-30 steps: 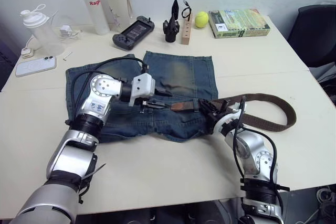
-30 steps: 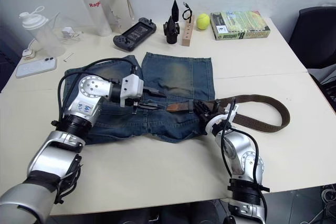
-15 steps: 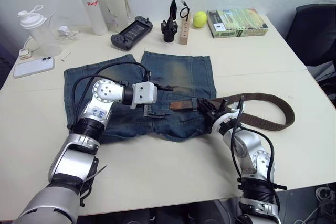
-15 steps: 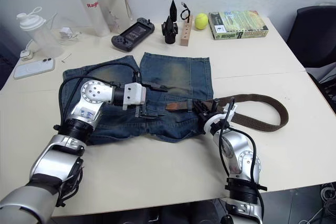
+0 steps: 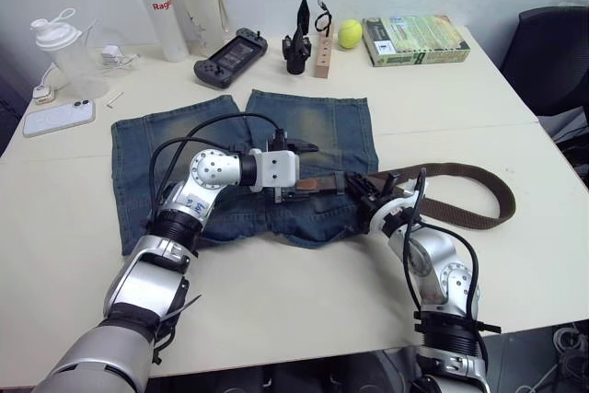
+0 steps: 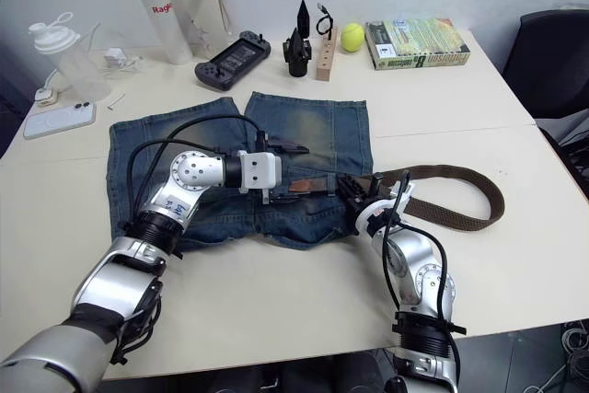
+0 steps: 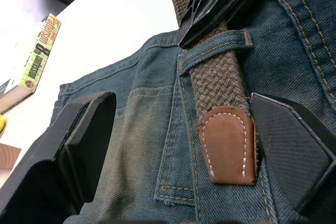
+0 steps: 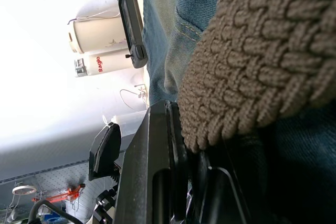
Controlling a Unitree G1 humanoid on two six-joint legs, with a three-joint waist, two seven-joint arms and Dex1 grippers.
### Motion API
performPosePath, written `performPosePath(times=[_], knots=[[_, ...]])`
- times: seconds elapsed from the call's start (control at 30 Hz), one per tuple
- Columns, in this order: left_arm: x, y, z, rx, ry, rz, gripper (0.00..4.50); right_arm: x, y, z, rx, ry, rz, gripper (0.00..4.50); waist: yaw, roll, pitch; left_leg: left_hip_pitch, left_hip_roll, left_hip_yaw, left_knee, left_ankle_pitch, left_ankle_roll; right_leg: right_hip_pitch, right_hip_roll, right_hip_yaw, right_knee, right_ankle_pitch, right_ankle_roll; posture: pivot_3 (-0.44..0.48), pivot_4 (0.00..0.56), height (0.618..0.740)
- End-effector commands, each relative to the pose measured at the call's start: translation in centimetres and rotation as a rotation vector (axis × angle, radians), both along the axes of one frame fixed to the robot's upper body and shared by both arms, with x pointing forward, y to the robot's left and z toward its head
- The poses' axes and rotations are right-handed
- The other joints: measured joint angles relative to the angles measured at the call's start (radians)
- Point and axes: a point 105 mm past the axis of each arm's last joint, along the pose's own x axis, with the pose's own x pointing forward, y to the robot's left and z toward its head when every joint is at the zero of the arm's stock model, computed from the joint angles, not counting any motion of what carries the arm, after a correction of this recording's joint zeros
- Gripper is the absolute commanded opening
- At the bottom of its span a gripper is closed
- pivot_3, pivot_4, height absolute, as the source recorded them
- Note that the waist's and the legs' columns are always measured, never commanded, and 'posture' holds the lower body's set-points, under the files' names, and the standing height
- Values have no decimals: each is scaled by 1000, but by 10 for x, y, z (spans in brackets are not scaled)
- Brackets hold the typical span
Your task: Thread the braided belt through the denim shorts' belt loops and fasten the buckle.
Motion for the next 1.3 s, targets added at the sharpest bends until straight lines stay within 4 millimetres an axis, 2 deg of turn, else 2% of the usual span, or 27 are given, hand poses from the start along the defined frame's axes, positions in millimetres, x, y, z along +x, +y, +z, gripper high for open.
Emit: performPosePath(times=[0.03,0.17,0.33,0.43,0.6,0.73,0.83,1.07,1.3], knots=[[5,-3,2,59,-66,12,4469,0,3,15,13,-58,9,0,1,0,0,0,0,0,0,0,0,0,0,0,0,0,0,0,150,724],[11,-6,0,119,-119,47,4469,1,4,16,16,-61,6,0,1,0,0,0,0,0,0,0,0,0,0,0,0,0,0,0,150,724],[18,-4,14,70,-186,116,4469,1,4,17,19,-63,3,0,1,0,0,0,0,0,0,0,0,0,0,0,0,0,0,0,150,724],[17,1,23,17,-227,134,4469,0,3,17,20,-64,2,0,0,0,0,0,0,0,0,0,0,0,-1,0,0,0,0,0,150,724],[3,13,30,-44,-303,103,4469,1,1,16,22,-62,-8,0,-8,0,0,0,0,0,-1,0,0,-1,-1,0,1,0,0,0,150,724],[-15,16,20,-12,-366,6,4469,0,1,16,24,-62,-7,0,-10,0,0,0,0,0,-1,0,0,-1,-1,0,2,0,0,0,150,724],[-14,14,13,9,-373,8,4469,0,1,17,26,-62,-4,0,-8,0,0,0,0,0,0,0,0,-1,-1,0,2,0,0,0,150,724],[-6,5,13,34,-455,23,4469,-1,2,16,26,-59,-2,0,-9,0,0,0,0,0,0,0,0,-1,-1,0,2,0,0,0,150,724],[-3,4,9,64,-488,19,4469,-2,2,16,26,-59,-4,0,-10,0,0,0,0,1,-1,0,0,-2,-1,0,3,0,0,0,150,724]])
